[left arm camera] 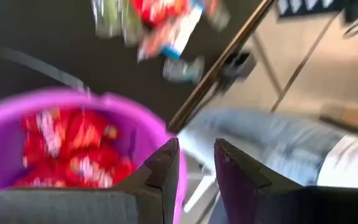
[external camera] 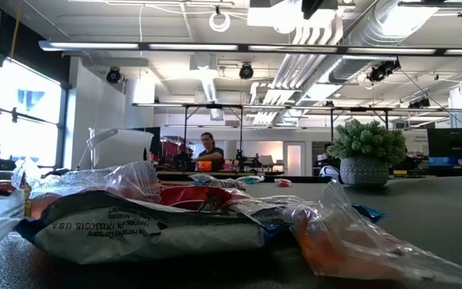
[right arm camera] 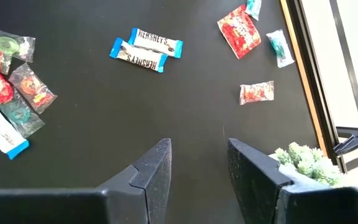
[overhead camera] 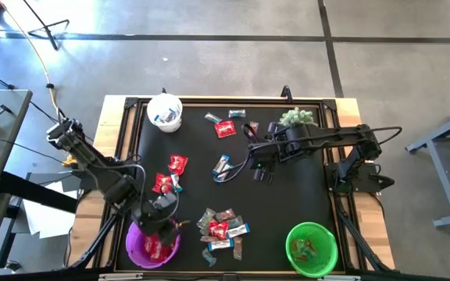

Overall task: Sort candy
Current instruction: Put the red candy into the violet bucket

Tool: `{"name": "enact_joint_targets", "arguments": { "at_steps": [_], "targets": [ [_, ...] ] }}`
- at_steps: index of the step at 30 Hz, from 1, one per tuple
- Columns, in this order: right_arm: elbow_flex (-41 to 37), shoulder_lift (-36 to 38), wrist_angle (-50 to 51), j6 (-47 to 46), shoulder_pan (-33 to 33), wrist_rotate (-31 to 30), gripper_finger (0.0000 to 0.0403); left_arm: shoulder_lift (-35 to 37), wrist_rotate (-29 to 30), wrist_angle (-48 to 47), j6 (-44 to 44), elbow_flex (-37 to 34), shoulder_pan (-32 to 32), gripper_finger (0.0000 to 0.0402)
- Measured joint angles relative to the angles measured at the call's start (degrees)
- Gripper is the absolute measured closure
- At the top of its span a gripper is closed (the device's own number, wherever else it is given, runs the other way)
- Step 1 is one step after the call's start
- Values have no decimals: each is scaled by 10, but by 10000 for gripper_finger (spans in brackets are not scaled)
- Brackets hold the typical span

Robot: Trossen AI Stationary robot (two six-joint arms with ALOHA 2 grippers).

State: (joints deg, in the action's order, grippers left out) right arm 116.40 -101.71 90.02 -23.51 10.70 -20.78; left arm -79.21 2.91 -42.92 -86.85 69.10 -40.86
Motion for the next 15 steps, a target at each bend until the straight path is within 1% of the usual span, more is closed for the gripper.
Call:
{"name": "enact_joint_targets", "arguments": {
  "at_steps": [4, 7, 12, 15],
  "targets": [
    [0, 0, 0, 0, 0, 0, 252, 24, 61, 0, 40, 0, 24, 312],
    [0, 0, 0, 5, 0, 0, 252, 39, 105, -1, 98, 0, 57, 312],
    [0, 0, 0, 5, -2, -1, 252, 50, 193, -21, 216, 0, 145, 312],
    [0, 0, 0, 6, -2, -3, 252, 50, 223, -27, 311, 0, 215, 312]
  ]
}}
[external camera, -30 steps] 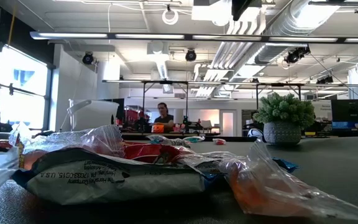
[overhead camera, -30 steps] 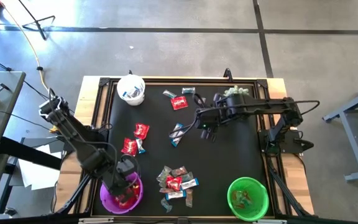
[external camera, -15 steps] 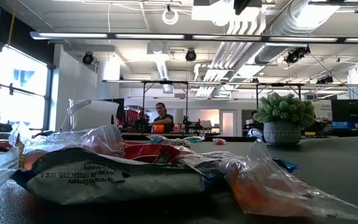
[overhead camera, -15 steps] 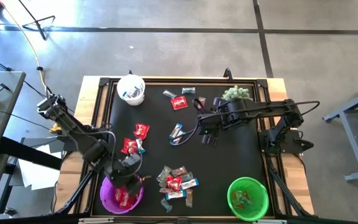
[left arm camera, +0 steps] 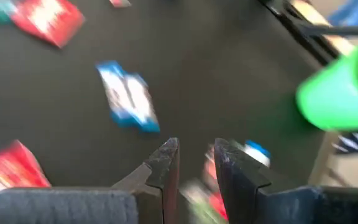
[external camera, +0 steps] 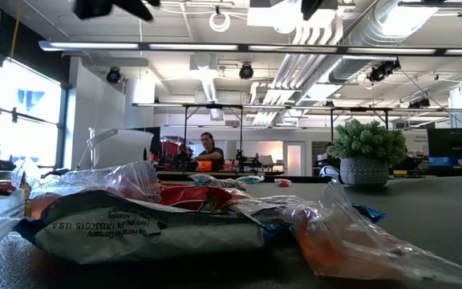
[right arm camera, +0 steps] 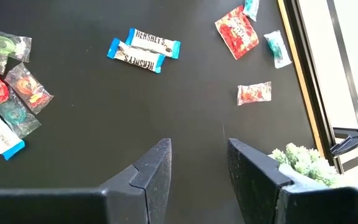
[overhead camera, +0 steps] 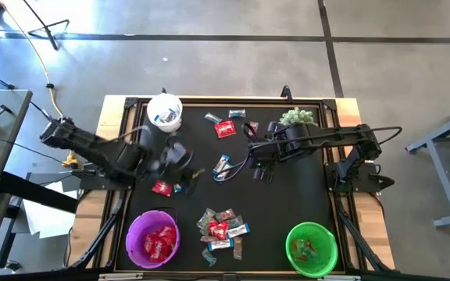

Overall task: Sort candy
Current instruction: Put the red candy into the violet bucket

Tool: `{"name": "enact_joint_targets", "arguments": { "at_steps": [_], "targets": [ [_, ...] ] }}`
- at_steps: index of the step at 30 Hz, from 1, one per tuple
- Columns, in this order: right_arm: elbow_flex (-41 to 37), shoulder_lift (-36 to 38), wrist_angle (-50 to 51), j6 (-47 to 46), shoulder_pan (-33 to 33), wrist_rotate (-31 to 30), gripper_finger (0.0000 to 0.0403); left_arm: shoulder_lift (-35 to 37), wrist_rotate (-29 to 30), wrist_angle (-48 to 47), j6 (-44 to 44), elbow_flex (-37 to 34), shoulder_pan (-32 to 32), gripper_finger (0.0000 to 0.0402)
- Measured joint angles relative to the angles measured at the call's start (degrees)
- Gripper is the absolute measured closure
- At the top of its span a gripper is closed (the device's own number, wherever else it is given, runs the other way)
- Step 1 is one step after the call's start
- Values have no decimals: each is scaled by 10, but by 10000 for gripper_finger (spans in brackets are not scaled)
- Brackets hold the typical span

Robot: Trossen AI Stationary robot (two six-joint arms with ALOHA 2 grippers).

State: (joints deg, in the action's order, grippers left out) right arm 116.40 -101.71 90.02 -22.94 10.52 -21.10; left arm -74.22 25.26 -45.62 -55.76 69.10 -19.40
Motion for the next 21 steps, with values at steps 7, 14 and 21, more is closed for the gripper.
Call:
{"name": "enact_joint_targets", "arguments": {
  "at_steps": [7, 14, 21],
  "targets": [
    [0, 0, 0, -12, 1, 0, 252, -30, -32, 28, 212, 0, 155, 312],
    [0, 0, 0, -28, 8, 6, 252, -88, -113, 78, 352, 0, 266, 306],
    [0, 0, 0, -57, 9, 7, 252, -169, -232, 151, 420, 0, 356, 274]
  ]
}}
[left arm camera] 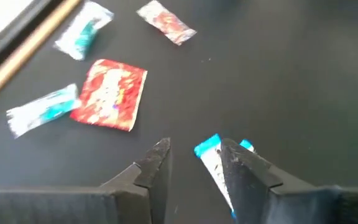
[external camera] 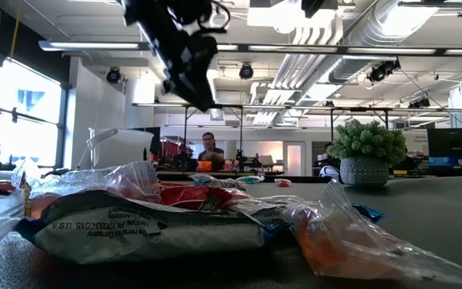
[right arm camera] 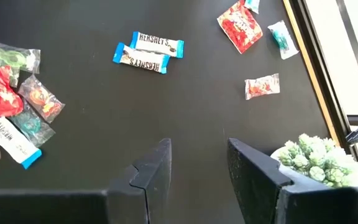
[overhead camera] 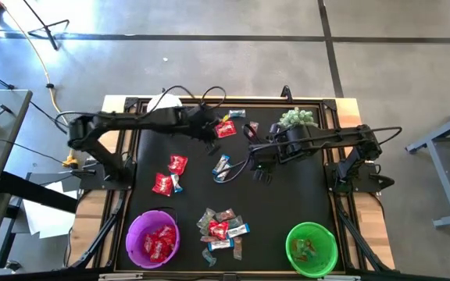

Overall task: Sort candy
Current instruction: Put the red candy into the violet bucket

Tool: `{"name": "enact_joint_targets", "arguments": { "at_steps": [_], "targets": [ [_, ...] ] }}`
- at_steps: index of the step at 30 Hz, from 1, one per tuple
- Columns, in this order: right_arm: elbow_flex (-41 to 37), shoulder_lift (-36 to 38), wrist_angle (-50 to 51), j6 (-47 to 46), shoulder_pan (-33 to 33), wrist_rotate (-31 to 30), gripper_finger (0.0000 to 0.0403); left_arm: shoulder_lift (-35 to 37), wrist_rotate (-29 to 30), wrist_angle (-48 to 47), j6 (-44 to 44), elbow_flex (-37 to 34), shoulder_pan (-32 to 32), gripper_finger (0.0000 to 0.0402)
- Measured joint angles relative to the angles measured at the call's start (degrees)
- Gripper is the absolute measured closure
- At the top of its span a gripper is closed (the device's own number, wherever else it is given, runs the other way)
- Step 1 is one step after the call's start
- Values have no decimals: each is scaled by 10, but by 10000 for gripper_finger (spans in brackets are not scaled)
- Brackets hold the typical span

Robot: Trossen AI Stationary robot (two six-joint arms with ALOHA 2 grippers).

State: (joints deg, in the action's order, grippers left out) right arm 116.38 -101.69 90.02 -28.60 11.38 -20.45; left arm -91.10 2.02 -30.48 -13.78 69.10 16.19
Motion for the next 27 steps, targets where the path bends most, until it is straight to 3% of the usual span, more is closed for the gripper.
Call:
{"name": "enact_joint_targets", "arguments": {
  "at_steps": [3, 7, 15, 27],
  "targets": [
    [0, 0, 0, -13, 0, 0, 252, -38, -48, 39, 14, 0, 28, 258],
    [0, 0, 0, -26, -2, 0, 252, -81, -69, 69, 37, 0, 52, 243],
    [0, 0, 0, -35, -17, -4, 252, -133, -50, 103, 104, 0, 67, 234],
    [0, 0, 0, -35, -36, -10, 252, -144, -4, 176, 246, 0, 64, 234]
  ]
}}
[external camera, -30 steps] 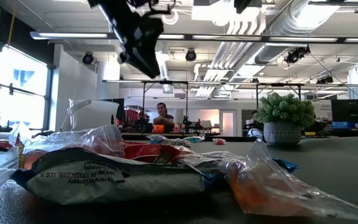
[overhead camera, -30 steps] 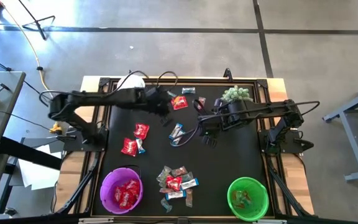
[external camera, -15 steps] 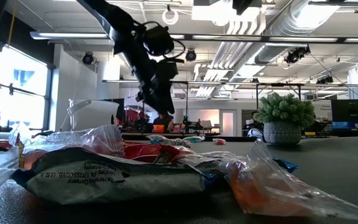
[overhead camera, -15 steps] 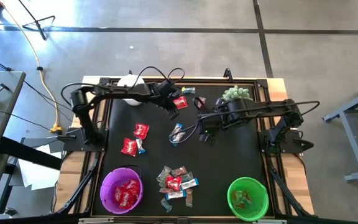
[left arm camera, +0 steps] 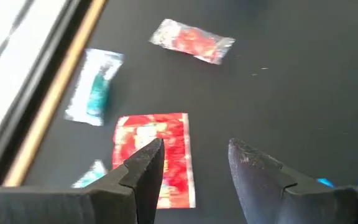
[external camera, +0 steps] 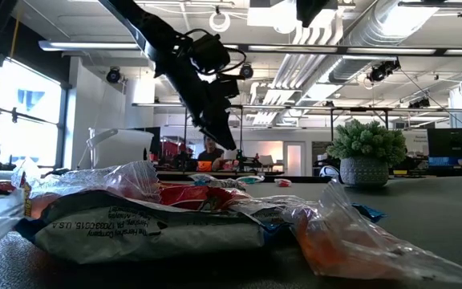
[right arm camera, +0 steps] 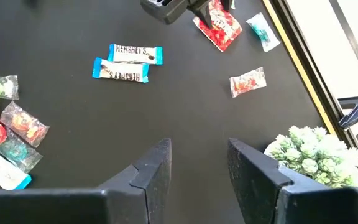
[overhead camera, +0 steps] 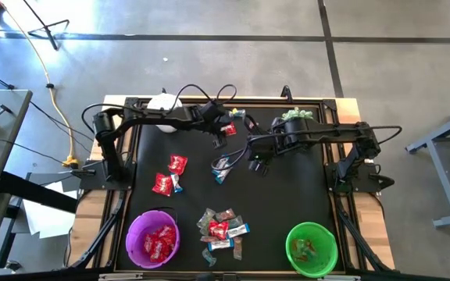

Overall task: Sort candy
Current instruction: Put the red candy into the violet bucket

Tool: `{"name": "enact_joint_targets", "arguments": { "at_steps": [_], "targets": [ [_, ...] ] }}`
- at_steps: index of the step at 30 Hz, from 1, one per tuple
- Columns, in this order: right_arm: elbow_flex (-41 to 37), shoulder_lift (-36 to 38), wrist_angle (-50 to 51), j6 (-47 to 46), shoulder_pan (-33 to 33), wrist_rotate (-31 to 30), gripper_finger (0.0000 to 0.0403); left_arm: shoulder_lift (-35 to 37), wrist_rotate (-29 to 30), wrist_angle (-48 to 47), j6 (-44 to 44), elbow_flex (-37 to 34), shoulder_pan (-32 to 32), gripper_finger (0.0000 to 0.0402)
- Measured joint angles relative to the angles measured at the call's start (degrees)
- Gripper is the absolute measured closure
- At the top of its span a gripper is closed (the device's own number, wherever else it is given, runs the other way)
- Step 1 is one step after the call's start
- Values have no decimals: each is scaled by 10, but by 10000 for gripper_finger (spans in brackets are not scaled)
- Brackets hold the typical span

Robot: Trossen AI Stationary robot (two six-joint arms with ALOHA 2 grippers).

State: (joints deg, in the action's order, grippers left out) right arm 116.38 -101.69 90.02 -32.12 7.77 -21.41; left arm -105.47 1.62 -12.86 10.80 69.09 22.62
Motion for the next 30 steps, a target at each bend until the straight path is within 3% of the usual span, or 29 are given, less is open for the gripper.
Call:
{"name": "enact_joint_targets", "arguments": {
  "at_steps": [8, 15, 21, 30],
  "targets": [
    [0, 0, 0, -2, -3, 0, 252, -16, 81, 0, -1, 0, 20, 234],
    [0, 0, 0, -5, -11, 0, 252, -38, 79, 14, -1, 0, 46, 234],
    [0, 0, 0, -5, -20, 0, 252, -44, 18, 17, 0, 0, 53, 234],
    [0, 0, 0, -5, -24, 1, 252, -71, 5, 25, 18, 0, 50, 234]
  ]
}}
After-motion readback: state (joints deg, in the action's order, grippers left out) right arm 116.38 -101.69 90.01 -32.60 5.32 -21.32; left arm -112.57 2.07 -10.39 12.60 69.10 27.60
